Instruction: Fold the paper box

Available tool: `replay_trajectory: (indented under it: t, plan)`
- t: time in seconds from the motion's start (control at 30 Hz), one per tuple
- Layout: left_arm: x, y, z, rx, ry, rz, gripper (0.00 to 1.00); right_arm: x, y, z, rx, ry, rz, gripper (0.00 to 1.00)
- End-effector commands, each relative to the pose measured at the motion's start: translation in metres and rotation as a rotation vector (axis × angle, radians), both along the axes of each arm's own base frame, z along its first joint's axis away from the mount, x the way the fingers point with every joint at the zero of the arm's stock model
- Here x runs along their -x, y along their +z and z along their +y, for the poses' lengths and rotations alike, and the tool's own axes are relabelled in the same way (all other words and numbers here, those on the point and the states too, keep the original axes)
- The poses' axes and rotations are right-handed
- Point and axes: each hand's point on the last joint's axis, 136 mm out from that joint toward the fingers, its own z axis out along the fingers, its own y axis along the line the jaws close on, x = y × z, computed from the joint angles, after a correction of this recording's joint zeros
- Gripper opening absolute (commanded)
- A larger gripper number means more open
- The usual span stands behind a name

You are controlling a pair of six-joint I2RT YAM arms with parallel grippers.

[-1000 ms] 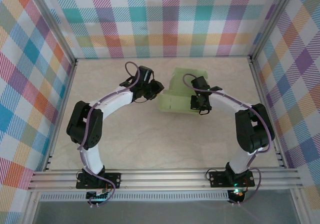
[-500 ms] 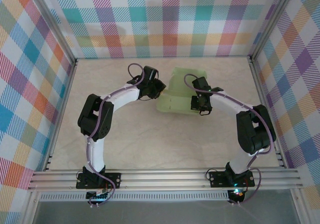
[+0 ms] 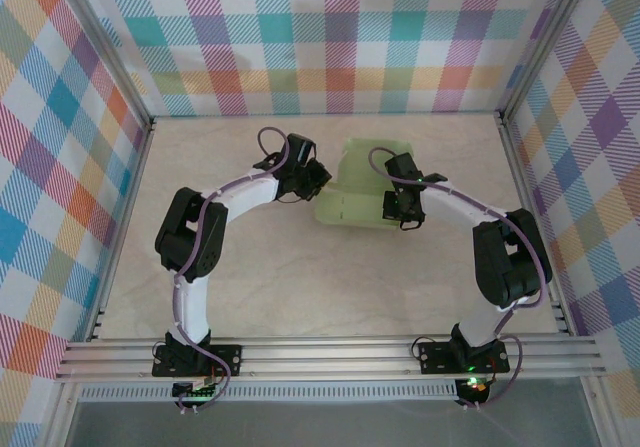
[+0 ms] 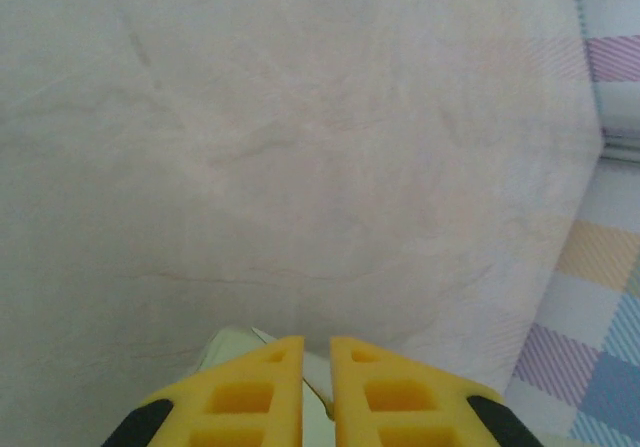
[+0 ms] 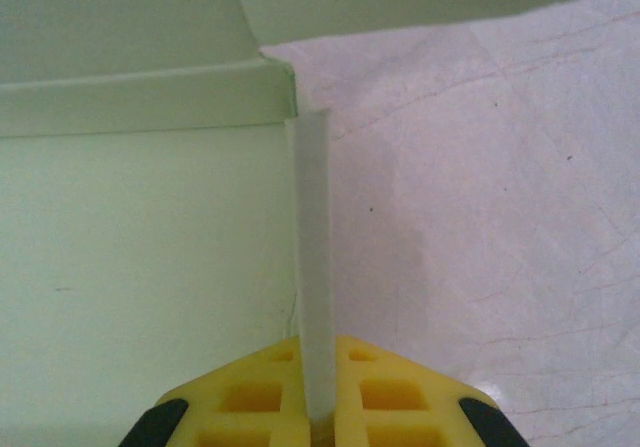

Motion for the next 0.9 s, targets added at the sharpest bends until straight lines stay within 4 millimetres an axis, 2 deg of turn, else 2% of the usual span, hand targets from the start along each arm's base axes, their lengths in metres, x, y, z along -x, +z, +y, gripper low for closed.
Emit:
replay_trajectory:
  t: [0.0, 0.1, 0.23, 0.4, 0.57, 0.87]
  plan:
    - [0.016, 0.016, 0.011, -0.083, -0.069, -0.043, 0.17, -0.02, 0.021, 0.009, -0.035, 0.003, -0.068, 0.0]
    - [0.011, 0.016, 0.02, -0.068, -0.035, -0.045, 0.26, -0.019, 0.02, 0.011, -0.049, 0.004, -0.066, 0.0]
    - [0.008, 0.018, 0.008, -0.016, -0.06, -0.037, 0.29, -0.016, 0.018, 0.011, -0.052, 0.006, -0.058, 0.0]
    - [0.01, 0.016, -0.003, 0.008, -0.09, -0.021, 0.18, -0.016, 0.018, 0.01, -0.052, 0.006, -0.06, 0.0]
    - [0.018, 0.018, -0.023, 0.085, -0.141, -0.001, 0.11, -0.019, 0.017, 0.016, -0.073, 0.015, -0.059, 0.0]
    - [0.015, 0.032, -0.049, 0.289, -0.138, 0.016, 0.1, -0.018, 0.017, 0.031, -0.157, 0.053, -0.057, 0.0]
